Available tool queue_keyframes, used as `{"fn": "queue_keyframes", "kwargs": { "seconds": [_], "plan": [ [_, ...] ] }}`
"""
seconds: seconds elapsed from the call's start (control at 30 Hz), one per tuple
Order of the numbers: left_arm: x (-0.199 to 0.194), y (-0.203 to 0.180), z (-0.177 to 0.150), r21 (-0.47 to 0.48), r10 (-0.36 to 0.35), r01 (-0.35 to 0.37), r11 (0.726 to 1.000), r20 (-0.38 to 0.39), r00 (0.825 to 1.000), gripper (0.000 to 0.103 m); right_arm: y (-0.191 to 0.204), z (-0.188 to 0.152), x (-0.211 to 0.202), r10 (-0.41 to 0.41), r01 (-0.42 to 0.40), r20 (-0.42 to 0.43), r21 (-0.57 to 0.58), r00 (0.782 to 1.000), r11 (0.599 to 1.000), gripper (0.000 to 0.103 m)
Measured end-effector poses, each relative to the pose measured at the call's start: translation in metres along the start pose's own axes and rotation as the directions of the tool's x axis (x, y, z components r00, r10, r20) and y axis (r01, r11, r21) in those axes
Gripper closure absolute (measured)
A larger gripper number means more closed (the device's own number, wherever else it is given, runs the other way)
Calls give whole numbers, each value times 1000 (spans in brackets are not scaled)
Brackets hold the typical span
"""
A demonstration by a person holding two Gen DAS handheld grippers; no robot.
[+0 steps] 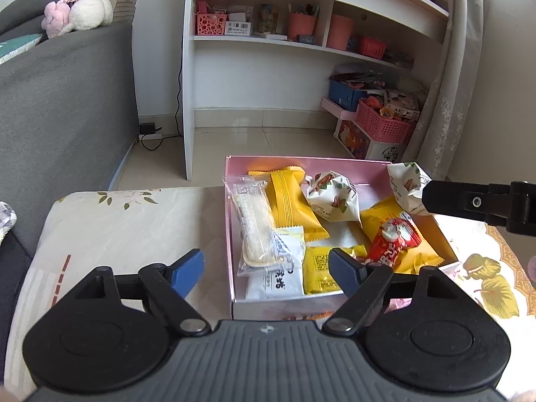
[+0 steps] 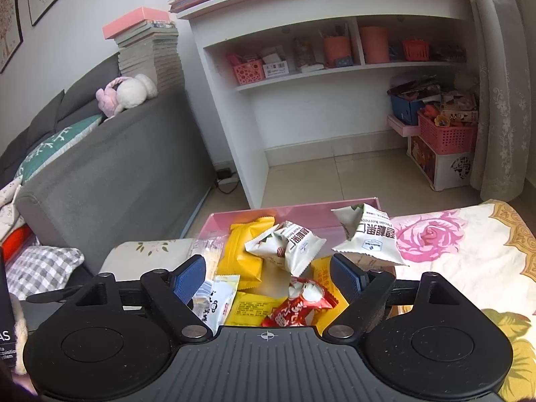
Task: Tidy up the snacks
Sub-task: 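Withdraw both open tools from the box back over the loose snacks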
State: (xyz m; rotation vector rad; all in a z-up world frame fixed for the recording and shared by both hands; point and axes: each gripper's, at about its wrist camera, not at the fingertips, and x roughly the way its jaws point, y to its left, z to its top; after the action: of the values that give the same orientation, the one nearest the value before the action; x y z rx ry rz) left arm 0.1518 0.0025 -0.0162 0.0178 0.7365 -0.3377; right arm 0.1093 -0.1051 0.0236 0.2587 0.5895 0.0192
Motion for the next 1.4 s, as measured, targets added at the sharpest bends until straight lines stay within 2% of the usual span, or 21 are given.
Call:
{"fn": "queue_keyframes", "kwargs": {
  "seconds": [0.23,0.63,1.07,1.3,1.4],
  "plan": [
    [-18,-4,-9,11,-2,2,1000,-9,1000,11,0,-6,-18,-18,18,-22,-10,1000,1000,13],
    [-50,-14,-27,51,-3,4,999,-16,1000,2,0,-25,-48,-22,21,-32,-31,999,999,9],
    [-74,0,-66,55,-13,13,998,-10,1000,0,5,-60,-62,-5,0,-42,-113,999,994,7],
    [-77,19,-90,101,22,-20,995,-18,1000,0,-9,-92,-58,-58,44,-73,-184,996,982,6],
    [-79,29,-98,90,29,-28,996,-12,1000,0,-17,-104,-57,-84,64,-86,-209,993,976,6]
  ]
}}
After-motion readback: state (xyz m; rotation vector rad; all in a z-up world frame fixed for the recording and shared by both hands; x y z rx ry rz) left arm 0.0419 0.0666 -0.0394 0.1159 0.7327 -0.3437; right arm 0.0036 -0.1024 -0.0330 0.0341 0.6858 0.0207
